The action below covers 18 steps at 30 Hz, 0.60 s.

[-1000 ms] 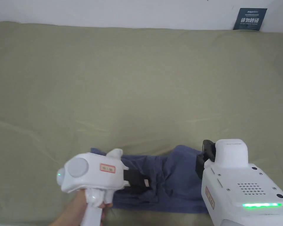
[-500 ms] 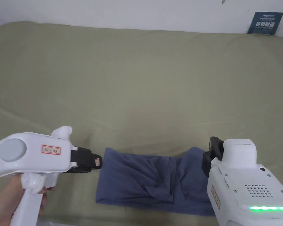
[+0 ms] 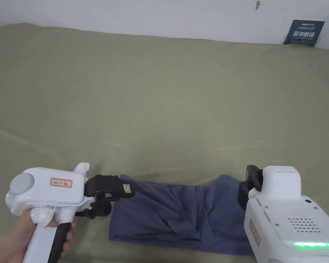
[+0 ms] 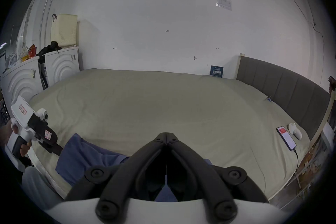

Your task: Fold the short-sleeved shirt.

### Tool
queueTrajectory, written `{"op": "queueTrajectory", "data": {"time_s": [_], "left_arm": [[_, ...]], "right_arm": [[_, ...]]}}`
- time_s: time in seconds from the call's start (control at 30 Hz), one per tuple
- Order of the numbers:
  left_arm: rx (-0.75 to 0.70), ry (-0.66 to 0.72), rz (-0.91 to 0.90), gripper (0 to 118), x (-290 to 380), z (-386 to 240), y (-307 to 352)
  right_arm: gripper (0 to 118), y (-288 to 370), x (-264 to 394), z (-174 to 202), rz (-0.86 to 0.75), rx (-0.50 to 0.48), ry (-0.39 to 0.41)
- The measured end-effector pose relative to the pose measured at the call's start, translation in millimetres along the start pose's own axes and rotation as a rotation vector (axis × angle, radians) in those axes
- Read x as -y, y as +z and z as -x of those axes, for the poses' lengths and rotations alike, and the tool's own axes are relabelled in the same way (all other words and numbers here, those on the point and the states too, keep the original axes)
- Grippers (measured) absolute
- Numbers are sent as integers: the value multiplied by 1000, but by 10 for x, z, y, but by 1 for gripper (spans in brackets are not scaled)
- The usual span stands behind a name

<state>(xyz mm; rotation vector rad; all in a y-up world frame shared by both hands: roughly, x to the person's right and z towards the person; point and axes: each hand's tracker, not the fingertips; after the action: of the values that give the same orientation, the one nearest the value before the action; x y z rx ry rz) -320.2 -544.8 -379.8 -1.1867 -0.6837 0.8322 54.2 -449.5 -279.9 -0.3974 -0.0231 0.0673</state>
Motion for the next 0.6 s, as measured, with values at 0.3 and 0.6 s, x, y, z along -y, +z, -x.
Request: {"op": "queueTrajectory", "data": {"time_s": [0.3, 0.6], "left_arm": [[-161, -28, 35, 15, -97, -94, -338], [-297, -6, -192, 14, -159, -392, 767]], "right_arm": [[0, 49, -50, -146, -7, 26, -18], [0, 86, -148, -208, -43, 13, -4]]}}
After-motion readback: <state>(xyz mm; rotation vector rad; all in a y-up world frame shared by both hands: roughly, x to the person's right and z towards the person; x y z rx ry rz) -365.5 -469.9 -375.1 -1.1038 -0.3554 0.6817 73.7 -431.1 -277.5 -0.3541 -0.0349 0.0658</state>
